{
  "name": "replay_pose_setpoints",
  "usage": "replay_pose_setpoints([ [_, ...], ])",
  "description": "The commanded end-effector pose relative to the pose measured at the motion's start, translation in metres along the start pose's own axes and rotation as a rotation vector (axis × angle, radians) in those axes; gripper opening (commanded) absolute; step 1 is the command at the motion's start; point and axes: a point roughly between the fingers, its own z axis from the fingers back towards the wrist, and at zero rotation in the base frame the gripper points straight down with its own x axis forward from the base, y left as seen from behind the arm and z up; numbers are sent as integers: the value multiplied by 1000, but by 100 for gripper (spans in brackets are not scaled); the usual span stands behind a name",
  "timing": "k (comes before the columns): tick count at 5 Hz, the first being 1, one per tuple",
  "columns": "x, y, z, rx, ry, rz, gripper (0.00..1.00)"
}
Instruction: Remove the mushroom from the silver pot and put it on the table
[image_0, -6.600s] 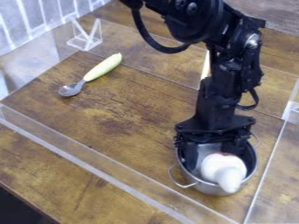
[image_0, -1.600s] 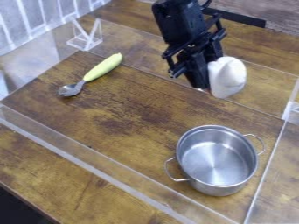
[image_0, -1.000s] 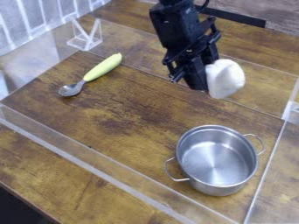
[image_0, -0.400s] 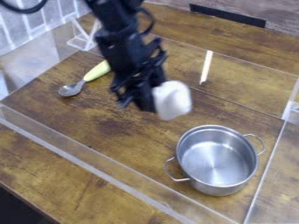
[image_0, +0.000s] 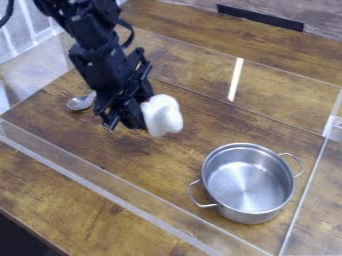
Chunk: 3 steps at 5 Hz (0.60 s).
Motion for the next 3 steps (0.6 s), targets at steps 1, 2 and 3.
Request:
replay_pose_setpoints([
  [1,4,-8,9,-70,-21,27,0],
  [2,8,-9,0,-74,-30,36,0],
  [3,11,-10,-8,-75,-32,37,0],
])
